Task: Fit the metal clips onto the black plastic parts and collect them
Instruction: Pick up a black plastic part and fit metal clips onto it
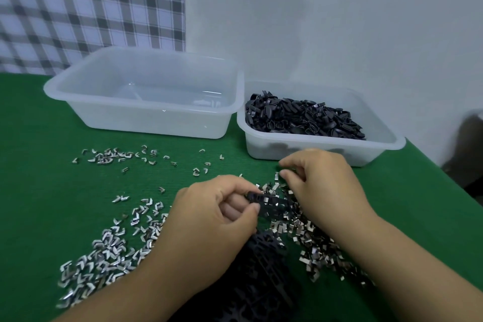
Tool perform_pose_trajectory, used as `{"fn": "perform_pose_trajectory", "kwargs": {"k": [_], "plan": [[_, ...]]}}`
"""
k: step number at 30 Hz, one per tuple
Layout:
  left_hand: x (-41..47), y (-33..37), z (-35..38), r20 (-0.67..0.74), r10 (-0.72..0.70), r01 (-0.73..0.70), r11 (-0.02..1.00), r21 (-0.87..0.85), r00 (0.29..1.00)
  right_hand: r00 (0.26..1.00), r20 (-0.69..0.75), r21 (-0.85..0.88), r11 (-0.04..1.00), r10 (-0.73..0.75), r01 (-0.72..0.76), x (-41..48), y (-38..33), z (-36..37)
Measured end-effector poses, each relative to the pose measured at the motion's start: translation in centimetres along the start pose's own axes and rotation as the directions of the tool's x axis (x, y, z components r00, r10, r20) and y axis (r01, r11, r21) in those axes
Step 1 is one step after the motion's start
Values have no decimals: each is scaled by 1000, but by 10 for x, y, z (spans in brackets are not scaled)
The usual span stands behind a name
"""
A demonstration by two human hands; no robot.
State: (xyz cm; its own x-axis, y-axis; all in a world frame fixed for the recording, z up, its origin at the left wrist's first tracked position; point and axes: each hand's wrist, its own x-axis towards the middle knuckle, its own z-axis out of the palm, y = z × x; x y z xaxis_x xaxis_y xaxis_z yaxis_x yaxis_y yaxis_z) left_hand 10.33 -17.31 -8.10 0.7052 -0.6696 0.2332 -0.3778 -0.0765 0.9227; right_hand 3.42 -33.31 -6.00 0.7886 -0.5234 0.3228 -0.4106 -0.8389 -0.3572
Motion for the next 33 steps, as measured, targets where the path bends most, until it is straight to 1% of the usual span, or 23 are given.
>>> {"fn": "perform_pose_trajectory", "kwargs": {"k": [5,8,10,12,14,16,18,20,23,28,31,33], "plan": [[0,-2,0,4,1,-1,1000,6,1000,997,61,-33,999,43,-41,6,-3,5],[0,-2,0,-8,15,-15,1000,4,1000,999,44,56,998,32,-34,2,-1,0],[-1,-2,-1,-21,26,-26,1000,14,999,1000,6,166,986,-5,4,-6,0,-7],[-2,-3,-2,-27,40,-39,999,32,999,1000,-2,325,946,7,-6,-17,-1,-10],[-3,-3,-2,-28,67,-65,996,63,997,999,-9,488,872,49,-38,-26,-1,-10],[-3,-1,-3,-29,106,-102,989,108,994,997,-37,623,781,75,-35,-33,0,-9],[-3,0,-1,-27,144,-138,977,164,989,995,-70,690,724,68,-1,-36,1,-9],[-4,2,0,-28,162,-153,965,214,986,993,-114,690,722,39,51,-38,3,-8],[-4,3,0,-19,180,-169,948,270,983,990,-138,665,741,-3,95,-41,1,-8],[-3,5,1,10,219,-213,934,286,976,968,-200,509,828,-153,236,-47,-3,-5],[-3,6,0,27,245,-242,928,282,969,962,-179,484,833,-205,268,-49,-6,-3],[-3,6,-1,39,265,-264,916,301,963,953,-193,448,843,-235,299,-50,-7,-2]]}}
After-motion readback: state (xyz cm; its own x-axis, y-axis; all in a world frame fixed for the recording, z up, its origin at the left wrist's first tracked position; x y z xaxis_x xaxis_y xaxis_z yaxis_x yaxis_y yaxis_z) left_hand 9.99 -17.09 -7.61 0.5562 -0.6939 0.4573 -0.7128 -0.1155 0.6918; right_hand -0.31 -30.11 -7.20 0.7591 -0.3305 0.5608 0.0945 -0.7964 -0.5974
